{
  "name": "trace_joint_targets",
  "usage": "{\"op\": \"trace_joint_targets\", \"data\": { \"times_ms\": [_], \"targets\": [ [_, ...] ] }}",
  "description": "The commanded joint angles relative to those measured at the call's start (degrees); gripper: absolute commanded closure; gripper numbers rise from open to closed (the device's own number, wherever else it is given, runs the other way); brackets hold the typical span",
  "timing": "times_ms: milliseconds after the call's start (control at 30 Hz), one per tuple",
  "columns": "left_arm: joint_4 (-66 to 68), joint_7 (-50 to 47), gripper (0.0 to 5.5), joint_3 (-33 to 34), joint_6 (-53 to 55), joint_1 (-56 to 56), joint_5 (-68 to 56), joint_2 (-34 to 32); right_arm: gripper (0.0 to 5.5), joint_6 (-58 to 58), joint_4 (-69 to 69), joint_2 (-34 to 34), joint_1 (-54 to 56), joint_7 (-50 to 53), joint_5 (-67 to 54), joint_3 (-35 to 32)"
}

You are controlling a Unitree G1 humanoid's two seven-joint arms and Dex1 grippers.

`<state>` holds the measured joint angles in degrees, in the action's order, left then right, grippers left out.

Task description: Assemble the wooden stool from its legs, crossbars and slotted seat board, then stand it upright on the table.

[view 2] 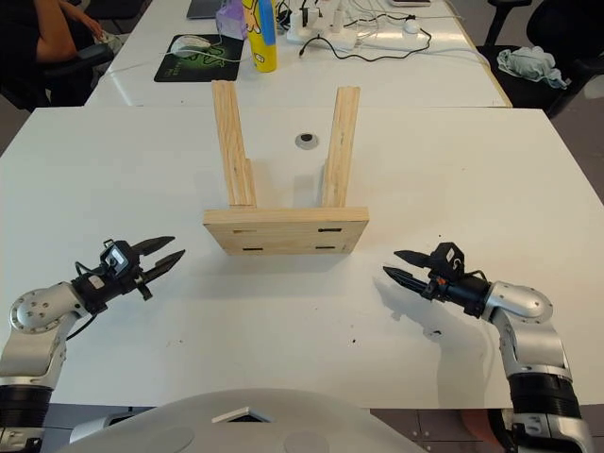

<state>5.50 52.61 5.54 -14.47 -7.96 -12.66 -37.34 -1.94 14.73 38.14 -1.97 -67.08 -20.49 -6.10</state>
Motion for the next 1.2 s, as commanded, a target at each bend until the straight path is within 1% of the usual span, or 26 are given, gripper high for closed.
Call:
{"op": "trace_joint_targets", "data": {
  "times_ms": [33, 133, 367, 467, 700, 967, 1000, 1100, 1200],
  "targets": [
    [5.9, 4.5, 3.1, -2.4, -1.9, 6.9, -0.2, -0.3, 2.5, -4.8, 6.9, -2.5, 6.8, -2.7, 2.0, 2.8],
    [7.9, 7.5, 2.67, -4.3, -0.6, 9.9, -1.0, 0.2, 2.05, -6.7, 10.4, -3.4, 9.5, -4.4, 2.7, 4.3],
    [12.3, 14.2, 2.67, -8.1, 2.8, 15.1, -2.0, 0.8, 2.05, -8.8, 16.5, -5.4, 16.5, -7.8, 4.2, 7.4],
    [15.0, 15.9, 2.67, -9.0, 2.3, 17.6, -1.4, 1.3, 2.05, -10.1, 19.1, -6.2, 19.1, -8.9, 5.2, 8.6],
    [19.7, 18.1, 2.67, -11.2, 0.2, 22.5, -0.1, 3.4, 2.05, -13.4, 25.6, -7.7, 23.4, -10.6, 7.1, 9.9],
    [18.9, 19.1, 2.67, -11.5, -0.2, 22.6, -0.3, 3.9, 2.05, -14.7, 27.5, -7.7, 24.9, -12.5, 7.0, 9.4],
    [18.9, 19.2, 2.65, -11.5, -0.2, 22.6, -0.3, 3.9, 2.24, -14.6, 27.2, -7.7, 24.8, -12.7, 6.9, 9.3],
    [19.3, 19.5, 2.65, -11.3, -0.1, 22.7, -0.4, 3.6, 2.52, -14.3, 26.7, -7.7, 24.8, -13.0, 6.5, 9.0],
    [18.9, 19.5, 2.65, -11.2, 0.4, 22.7, -0.5, 3.7, 2.95, -14.2, 26.4, -7.8, 24.8, -13.1, 6.3, 8.9]
  ]
}}
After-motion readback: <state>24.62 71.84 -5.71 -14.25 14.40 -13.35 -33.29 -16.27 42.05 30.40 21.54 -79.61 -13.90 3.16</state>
